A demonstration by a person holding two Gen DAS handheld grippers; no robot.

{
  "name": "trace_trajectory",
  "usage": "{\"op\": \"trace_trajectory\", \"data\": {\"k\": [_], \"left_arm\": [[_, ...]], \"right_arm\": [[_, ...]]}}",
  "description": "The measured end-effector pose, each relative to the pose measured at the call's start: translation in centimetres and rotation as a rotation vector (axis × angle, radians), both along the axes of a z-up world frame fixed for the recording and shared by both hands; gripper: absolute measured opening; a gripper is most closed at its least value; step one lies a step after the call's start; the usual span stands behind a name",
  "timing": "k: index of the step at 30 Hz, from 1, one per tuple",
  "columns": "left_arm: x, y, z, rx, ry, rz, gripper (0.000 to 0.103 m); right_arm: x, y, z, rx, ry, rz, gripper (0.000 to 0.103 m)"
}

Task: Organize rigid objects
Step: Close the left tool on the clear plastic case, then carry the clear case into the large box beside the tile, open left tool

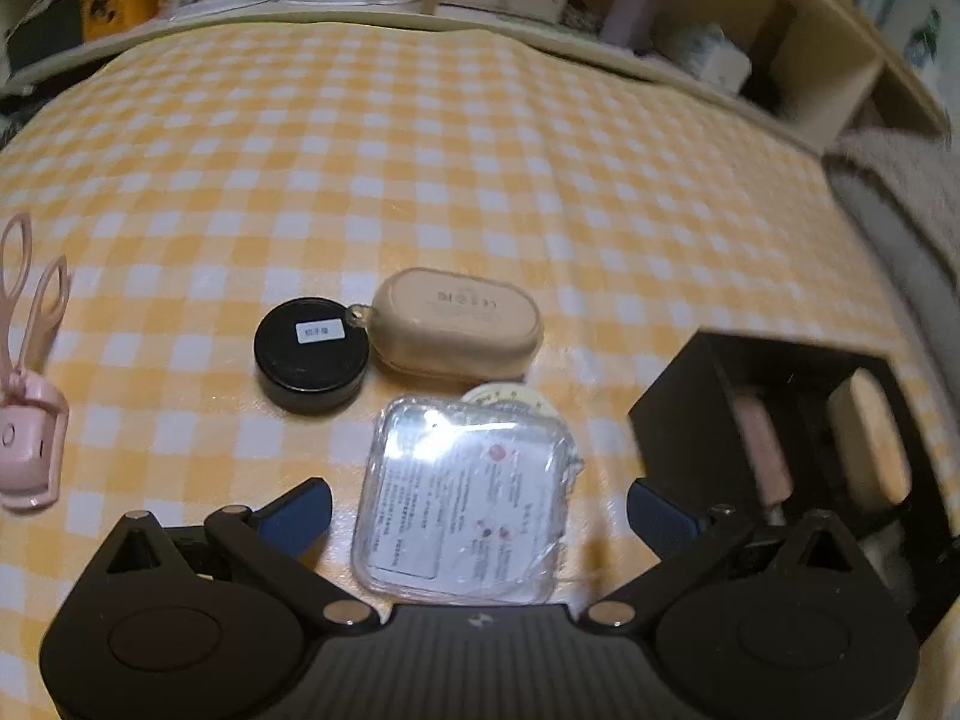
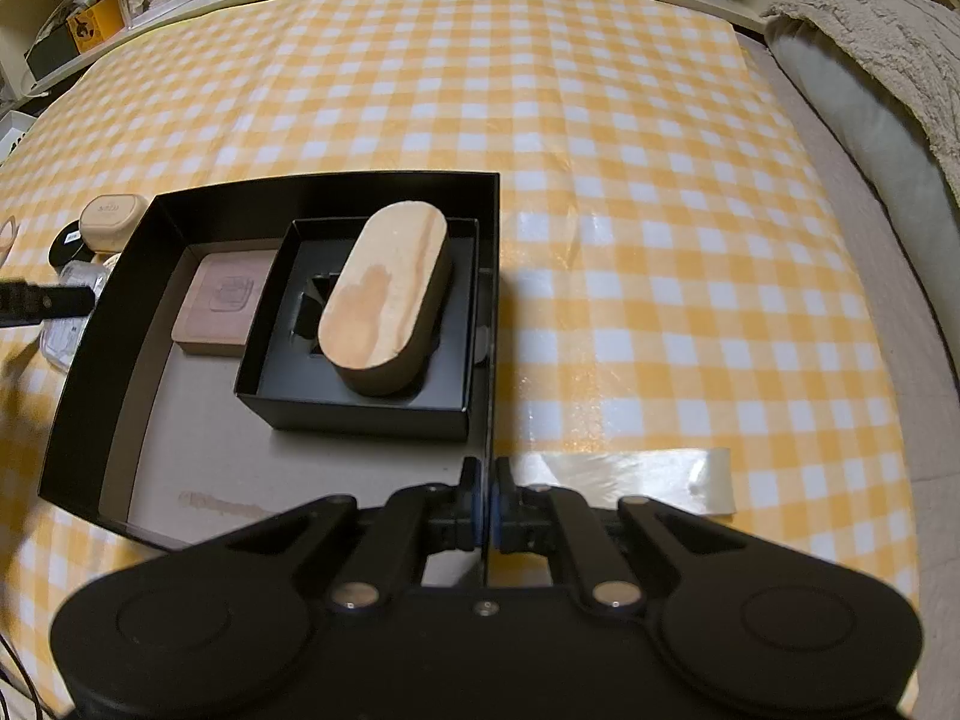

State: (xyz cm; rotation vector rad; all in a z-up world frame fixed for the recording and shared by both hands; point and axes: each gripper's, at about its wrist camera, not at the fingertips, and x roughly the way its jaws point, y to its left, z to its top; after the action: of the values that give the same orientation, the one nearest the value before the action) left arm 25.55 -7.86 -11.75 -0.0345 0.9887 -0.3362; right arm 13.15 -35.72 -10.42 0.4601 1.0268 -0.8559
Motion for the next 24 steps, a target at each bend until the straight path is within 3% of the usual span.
{"op": "trace_trajectory", "data": {"k": [3, 7, 16, 24], "left_arm": [[0.1, -0.3, -0.3, 0.029, -0.015, -0.006, 0.101], [0.2, -0.1, -0.2, 0.022, -0.016, 0.012, 0.078], [-0.5, 0.7, 2.6, -0.079, -0.007, 0.063, 0.078], [-3.9, -1.5, 6.5, -0.250, 0.032, -0.023, 0.078]], "right_arm": [[0.0, 0.0, 0.0, -0.001, 0.001, 0.000, 0.004], [-0.2, -0.1, 0.0, 0.001, 0.001, 0.001, 0.004], [-0.1, -0.1, -0.2, 0.003, 0.005, 0.000, 0.004], [-0.1, 0.0, -0.2, 0.003, 0.006, 0.000, 0.004]]}}
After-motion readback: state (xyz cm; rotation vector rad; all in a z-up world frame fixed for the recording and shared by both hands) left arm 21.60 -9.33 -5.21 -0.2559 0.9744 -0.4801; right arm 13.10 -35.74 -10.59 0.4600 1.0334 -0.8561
